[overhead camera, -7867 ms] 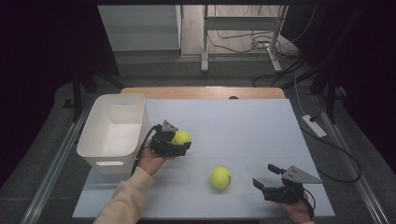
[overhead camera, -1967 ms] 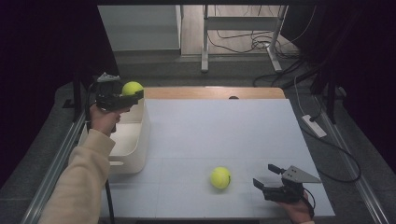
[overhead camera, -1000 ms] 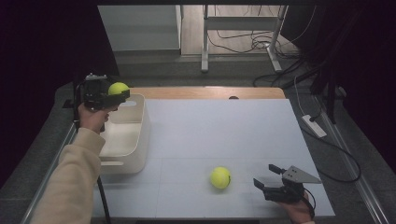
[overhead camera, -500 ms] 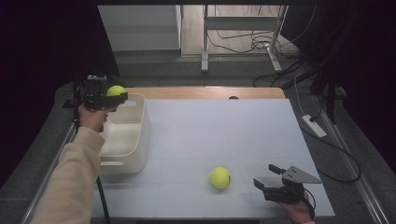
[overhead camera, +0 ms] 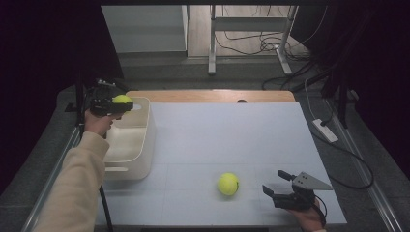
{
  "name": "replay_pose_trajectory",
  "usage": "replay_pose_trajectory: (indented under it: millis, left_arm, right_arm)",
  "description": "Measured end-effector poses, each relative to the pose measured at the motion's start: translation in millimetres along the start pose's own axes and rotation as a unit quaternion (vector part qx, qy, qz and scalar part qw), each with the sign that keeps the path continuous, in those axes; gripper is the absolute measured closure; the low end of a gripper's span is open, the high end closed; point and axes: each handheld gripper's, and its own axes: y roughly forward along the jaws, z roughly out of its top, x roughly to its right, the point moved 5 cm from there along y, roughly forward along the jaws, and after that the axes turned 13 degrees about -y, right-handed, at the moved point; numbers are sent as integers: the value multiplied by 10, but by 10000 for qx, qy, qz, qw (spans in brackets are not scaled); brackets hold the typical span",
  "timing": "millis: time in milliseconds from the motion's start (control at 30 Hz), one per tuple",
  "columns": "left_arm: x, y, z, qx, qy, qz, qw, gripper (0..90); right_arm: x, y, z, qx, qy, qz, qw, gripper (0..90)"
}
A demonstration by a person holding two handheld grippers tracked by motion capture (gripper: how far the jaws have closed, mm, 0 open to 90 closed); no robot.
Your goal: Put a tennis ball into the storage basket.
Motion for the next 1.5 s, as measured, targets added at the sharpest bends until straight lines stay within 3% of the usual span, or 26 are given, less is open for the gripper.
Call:
replay_pose_trajectory:
  millis: [400,500,633,767,1000,1033,1200,1333,1433,1500]
  left_arm:
    - [-21,-22,8,45,-14,75,10000,257]
    - [-26,-77,41,306,-153,143,9993,209]
    - [34,-180,67,455,-227,-251,9984,81]
    - [100,-246,51,461,-95,-557,9973,64]
    - [224,-368,-12,570,58,-1094,9923,64]
    - [224,-368,-12,570,58,-1094,9923,64]
    - [306,-437,-51,616,179,-1339,9889,67]
    - [406,-492,-80,637,217,-1686,9834,74]
    - [440,-513,-83,664,238,-1766,9818,75]
    - [493,-541,-87,713,281,-1877,9792,76]
  right_arm:
    - [0,-2,-2,-13,-6,-4,10000,141]
    - [0,-2,-1,3,3,0,10000,141]
    - [0,0,0,2,7,4,10000,141]
    - [4,2,1,1,-1,0,10000,141]
    - [24,10,-2,9,49,-18,10000,141]
    - [24,10,-2,9,49,-18,10000,141]
    - [42,19,2,37,66,-34,10000,141]
    - [42,18,-4,26,89,-35,10000,140]
    - [45,10,-2,52,109,-42,9999,141]
    - [55,11,-1,47,116,-52,9999,141]
